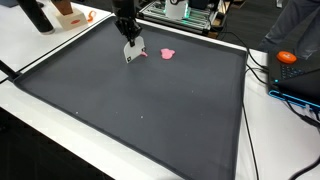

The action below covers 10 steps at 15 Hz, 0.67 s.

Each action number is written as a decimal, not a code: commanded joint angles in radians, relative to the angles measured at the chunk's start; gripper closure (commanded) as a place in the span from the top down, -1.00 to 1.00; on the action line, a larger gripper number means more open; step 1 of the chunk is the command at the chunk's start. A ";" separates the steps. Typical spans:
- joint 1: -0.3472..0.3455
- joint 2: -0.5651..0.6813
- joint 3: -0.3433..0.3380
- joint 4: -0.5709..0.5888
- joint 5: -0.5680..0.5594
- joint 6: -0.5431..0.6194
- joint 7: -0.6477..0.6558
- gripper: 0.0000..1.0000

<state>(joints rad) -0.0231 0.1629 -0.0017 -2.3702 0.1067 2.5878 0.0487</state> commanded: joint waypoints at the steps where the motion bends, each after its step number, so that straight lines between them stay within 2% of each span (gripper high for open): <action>1: -0.016 -0.050 -0.001 -0.079 0.037 -0.048 -0.052 -0.98; 10: 0.000 -0.128 0.003 -0.123 0.030 -0.098 -0.042 -0.98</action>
<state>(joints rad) -0.0303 0.0896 -0.0011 -2.4505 0.1318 2.5231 0.0167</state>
